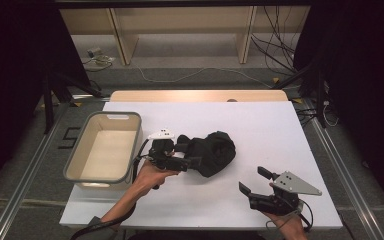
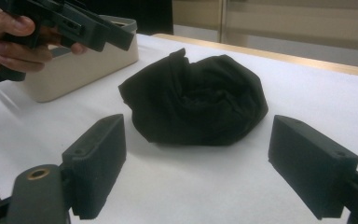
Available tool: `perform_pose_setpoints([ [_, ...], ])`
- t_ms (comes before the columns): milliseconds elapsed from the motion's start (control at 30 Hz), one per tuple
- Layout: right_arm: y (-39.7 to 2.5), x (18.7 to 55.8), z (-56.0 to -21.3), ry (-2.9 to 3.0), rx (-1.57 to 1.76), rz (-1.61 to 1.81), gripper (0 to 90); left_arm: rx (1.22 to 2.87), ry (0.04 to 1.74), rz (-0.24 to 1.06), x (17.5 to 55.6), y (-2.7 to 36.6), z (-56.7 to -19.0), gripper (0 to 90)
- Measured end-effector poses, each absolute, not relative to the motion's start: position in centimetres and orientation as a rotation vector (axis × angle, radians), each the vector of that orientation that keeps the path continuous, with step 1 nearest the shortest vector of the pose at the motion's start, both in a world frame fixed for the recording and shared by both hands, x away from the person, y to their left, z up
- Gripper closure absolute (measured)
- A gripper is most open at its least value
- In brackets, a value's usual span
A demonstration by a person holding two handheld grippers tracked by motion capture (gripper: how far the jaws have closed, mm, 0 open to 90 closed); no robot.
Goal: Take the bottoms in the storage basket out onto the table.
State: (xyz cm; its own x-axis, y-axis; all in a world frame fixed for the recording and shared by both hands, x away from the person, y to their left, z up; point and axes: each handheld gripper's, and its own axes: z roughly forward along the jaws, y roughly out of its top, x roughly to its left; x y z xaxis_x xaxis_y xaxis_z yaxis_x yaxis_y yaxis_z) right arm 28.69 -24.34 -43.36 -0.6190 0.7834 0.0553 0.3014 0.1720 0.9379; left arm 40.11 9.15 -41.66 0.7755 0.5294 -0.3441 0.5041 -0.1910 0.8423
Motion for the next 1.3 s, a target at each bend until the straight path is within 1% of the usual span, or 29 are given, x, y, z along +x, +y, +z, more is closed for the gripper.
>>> perform_pose_setpoints([
  [800,-24.3,28.7,-43.3,2.010,1.021,1.447,19.9,1.779,0.758,0.072,38.8,9.8,-41.5,17.6],
  [1300,-24.4,28.7,-43.3,2.008,1.029,1.454,19.9,1.743,0.722,0.100,37.9,10.9,-41.5,17.6],
])
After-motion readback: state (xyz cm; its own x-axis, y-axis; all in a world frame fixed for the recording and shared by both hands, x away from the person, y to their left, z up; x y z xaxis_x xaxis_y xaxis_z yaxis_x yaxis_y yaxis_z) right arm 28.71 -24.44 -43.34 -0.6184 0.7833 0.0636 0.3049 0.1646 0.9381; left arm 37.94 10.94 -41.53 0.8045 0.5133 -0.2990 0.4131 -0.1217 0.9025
